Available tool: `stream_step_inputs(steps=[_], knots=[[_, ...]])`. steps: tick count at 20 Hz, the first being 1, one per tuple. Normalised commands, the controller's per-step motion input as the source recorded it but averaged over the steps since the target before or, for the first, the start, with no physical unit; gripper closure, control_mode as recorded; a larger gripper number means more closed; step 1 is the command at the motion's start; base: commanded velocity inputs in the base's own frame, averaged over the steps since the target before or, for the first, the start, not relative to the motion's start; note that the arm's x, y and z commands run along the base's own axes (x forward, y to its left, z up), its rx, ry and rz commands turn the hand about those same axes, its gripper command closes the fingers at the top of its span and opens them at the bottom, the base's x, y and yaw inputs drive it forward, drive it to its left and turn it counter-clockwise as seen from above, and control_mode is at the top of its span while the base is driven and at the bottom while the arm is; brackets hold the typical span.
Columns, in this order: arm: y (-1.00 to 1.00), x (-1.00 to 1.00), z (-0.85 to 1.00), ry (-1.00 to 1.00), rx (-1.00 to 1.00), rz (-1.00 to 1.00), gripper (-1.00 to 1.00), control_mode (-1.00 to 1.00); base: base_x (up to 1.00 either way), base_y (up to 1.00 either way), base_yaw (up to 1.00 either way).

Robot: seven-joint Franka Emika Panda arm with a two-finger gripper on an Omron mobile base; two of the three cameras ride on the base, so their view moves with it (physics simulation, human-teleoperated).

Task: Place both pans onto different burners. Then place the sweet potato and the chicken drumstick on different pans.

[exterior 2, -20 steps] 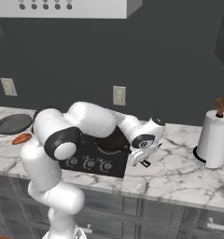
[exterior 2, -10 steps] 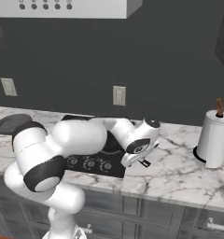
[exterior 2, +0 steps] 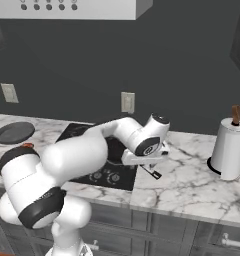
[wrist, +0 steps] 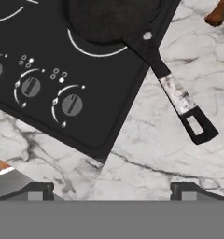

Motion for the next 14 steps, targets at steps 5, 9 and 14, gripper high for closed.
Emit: stream_step_inputs(steps=[5, 9, 14], knots=[[0.04, -0.18, 0.15, 0.14, 0.21, -0.35, -1.0, -1.0, 0.0, 0.0, 0.0], [0.35, -0.04, 0.24, 0.1, 0.04, -0.19, -1.0, -1.0, 0.0, 0.0, 0.0], [0.42, -0.19, 0.07, -0.04, -0.09, -0.02, -1.0, -1.0, 0.0, 0.0, 0.0]])
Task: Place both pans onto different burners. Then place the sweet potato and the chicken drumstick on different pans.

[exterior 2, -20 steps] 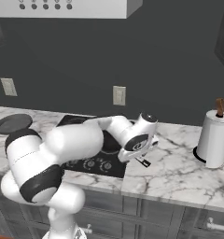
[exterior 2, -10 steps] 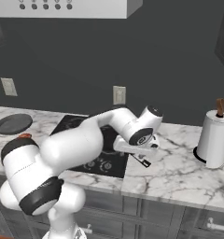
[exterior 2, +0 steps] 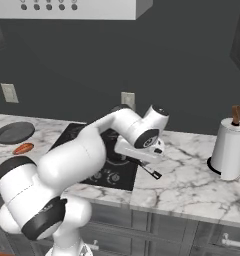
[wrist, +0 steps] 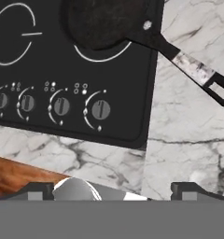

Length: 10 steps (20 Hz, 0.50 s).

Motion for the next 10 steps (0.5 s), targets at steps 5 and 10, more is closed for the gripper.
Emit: stream_step_inputs(steps=[5, 10], knots=[[0.09, 0.02, 0.21, -0.15, -0.08, 0.01, -1.0, -1.0, 0.0, 0.0, 0.0], [0.0, 0.28, 0.38, -0.17, -0.02, 0.04, -1.0, -1.0, 0.0, 0.0, 0.0]])
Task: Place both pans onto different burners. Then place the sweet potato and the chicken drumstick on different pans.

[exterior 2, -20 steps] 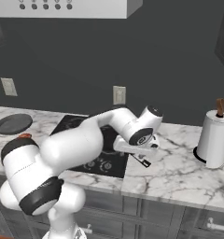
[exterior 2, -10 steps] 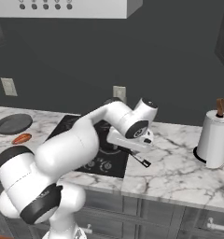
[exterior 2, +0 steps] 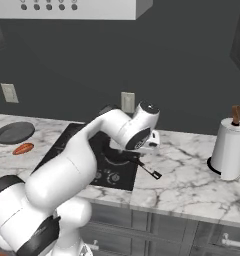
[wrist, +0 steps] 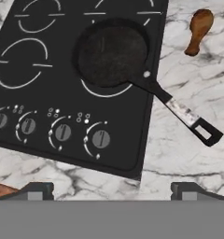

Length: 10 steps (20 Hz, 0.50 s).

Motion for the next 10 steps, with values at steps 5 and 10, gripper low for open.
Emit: stream_step_inputs(steps=[5, 10], knots=[[-0.01, 0.44, 0.29, -0.05, -0.02, 0.0, -1.0, -1.0, 0.0, 0.0, 0.0], [-0.01, 0.39, 0.02, 0.0, -0.1, -0.05, -1.0, -1.0, 0.0, 0.0, 0.0]])
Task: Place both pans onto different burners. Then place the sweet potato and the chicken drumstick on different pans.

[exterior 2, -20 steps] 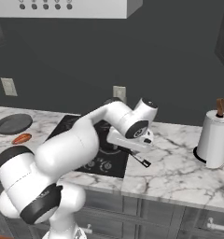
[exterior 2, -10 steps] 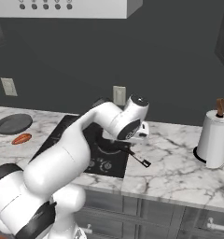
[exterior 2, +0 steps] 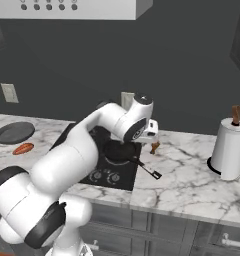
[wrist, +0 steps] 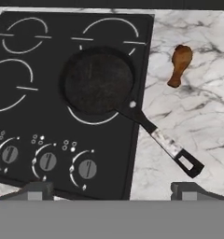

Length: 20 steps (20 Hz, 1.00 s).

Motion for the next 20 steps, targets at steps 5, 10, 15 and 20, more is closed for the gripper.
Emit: stream_step_inputs(steps=[5, 10, 15, 20], knots=[[-0.01, -0.04, 0.0, 0.0, -0.04, -0.02, -1.0, -1.0, 0.0, 0.0, 0.0], [-0.15, 0.09, 0.0, -0.04, -0.03, -0.01, -1.0, -1.0, 0.0, 0.0, 0.0], [-0.16, 0.41, -0.04, 0.0, -0.03, -0.07, -1.0, -1.0, 0.0, 0.0, 0.0], [-0.13, 0.4, -0.05, 0.0, -0.01, -0.12, -1.0, -1.0, 0.0, 0.0, 0.0]])
